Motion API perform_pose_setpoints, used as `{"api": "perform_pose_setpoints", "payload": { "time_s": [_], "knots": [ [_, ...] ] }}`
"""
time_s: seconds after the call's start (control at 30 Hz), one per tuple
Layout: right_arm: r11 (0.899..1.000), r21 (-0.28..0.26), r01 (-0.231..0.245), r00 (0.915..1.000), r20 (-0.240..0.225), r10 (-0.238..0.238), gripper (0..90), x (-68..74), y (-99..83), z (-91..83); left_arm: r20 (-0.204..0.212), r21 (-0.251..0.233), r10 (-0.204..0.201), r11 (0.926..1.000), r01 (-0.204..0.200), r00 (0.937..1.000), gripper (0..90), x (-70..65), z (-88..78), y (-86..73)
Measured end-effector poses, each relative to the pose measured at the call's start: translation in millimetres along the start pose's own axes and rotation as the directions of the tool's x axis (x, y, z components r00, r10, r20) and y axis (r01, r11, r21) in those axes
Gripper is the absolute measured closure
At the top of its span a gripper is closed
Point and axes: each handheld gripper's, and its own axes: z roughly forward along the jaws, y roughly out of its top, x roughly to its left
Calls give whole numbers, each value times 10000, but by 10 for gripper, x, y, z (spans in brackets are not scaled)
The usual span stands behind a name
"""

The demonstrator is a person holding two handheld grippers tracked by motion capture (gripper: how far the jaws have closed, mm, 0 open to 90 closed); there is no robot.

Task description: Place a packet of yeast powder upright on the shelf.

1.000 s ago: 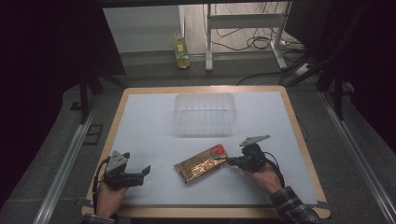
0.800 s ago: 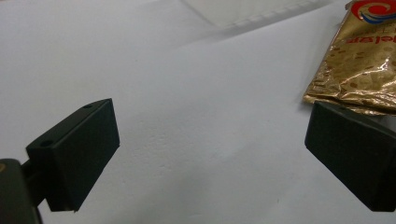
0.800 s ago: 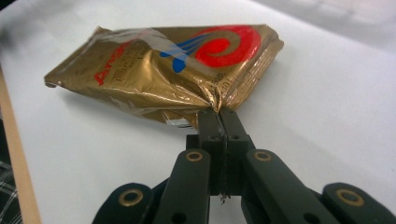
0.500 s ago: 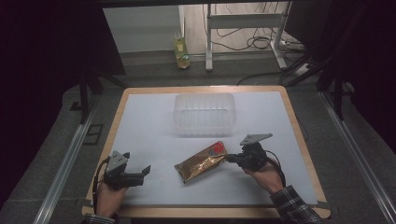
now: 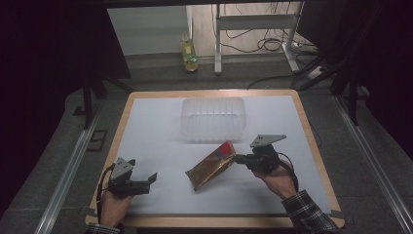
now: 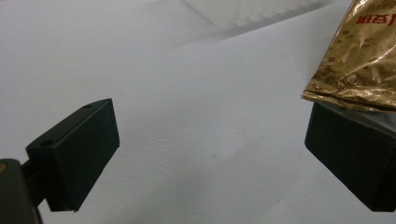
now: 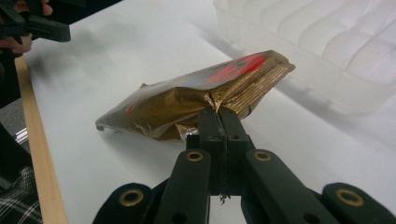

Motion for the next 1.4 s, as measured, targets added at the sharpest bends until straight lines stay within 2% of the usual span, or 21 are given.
{"api": "perform_pose_setpoints", "payload": {
  "time_s": [0.57,1.4],
  "knots": [
    [9966,-624,529,9984,230,-516,893,48,325,-155,6,-5,32,10000,-32,10000,28,0,2,2],
    [9928,-1092,488,9956,853,-396,895,-58,615,-384,30,-11,11,10000,-11,10000,28,0,7,3]
  ]
}}
